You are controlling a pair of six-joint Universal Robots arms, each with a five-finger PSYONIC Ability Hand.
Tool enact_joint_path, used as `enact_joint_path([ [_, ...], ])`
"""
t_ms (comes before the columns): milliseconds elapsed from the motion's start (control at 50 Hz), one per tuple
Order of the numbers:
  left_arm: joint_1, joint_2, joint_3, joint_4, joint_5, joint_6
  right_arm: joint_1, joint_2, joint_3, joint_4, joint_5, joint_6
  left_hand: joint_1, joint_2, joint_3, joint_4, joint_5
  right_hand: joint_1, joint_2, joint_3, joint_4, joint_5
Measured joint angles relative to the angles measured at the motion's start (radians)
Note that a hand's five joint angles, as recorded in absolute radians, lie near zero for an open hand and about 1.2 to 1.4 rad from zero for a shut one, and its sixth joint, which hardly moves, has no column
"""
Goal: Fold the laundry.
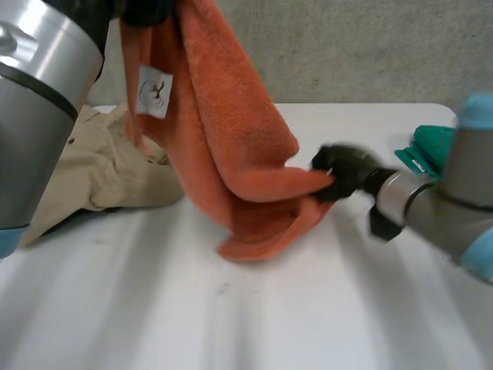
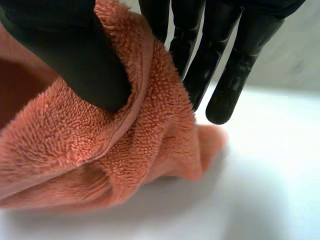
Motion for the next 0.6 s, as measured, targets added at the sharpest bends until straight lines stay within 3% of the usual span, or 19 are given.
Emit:
enact_joint_path([
  [80,0.048,0.008,-0.081,-0.007,-0.005,0.002,-0.066,-0.125,-0.007,0.016,0.013,-0.193,0.000,0.001,0.000,0.002,0.000,0.000,0.000,0.000,0.000,0.000],
  [120,0.059,0.010,-0.107,-0.009,-0.007,0.002,-0.069,-0.135,-0.008,0.018,0.014,-0.212,0.000,0.001,0.001,0.002,0.000,0.000,0.000,0.000,0.000,0.000],
  [160,0.082,0.013,-0.186,-0.015,-0.007,0.004,-0.079,-0.195,-0.019,0.045,0.019,-0.356,0.000,0.002,0.003,0.002,0.000,0.000,0.000,0.000,0.000,0.000],
  [340,0.070,-0.030,-0.458,-0.030,-0.007,0.006,0.025,-0.149,-0.019,0.087,0.059,-0.506,0.000,-0.005,-0.001,-0.004,0.000,0.000,0.000,0.000,0.000,0.000],
  [400,0.027,-0.076,-0.526,-0.059,-0.007,0.007,0.063,-0.108,-0.009,0.090,0.104,-0.544,-0.139,-0.210,-0.190,-0.201,-0.142,0.000,0.000,0.000,0.001,0.000],
  [420,0.010,-0.091,-0.538,-0.076,-0.008,0.007,0.068,-0.101,-0.006,0.090,0.113,-0.551,-0.301,-0.343,-0.333,-0.347,-0.289,0.000,0.000,0.000,0.001,0.000],
  [580,-0.029,-0.125,-0.496,-0.197,-0.008,0.015,0.085,-0.085,0.032,0.082,0.172,-0.602,-0.301,-0.343,-0.333,-0.347,-0.289,0.000,0.000,0.000,0.004,0.000],
  [600,-0.020,-0.126,-0.449,-0.227,-0.006,0.016,0.086,-0.103,0.051,0.075,0.176,-0.608,-0.633,-0.712,-0.701,-0.723,-0.671,0.000,0.000,0.000,0.004,0.000],
])
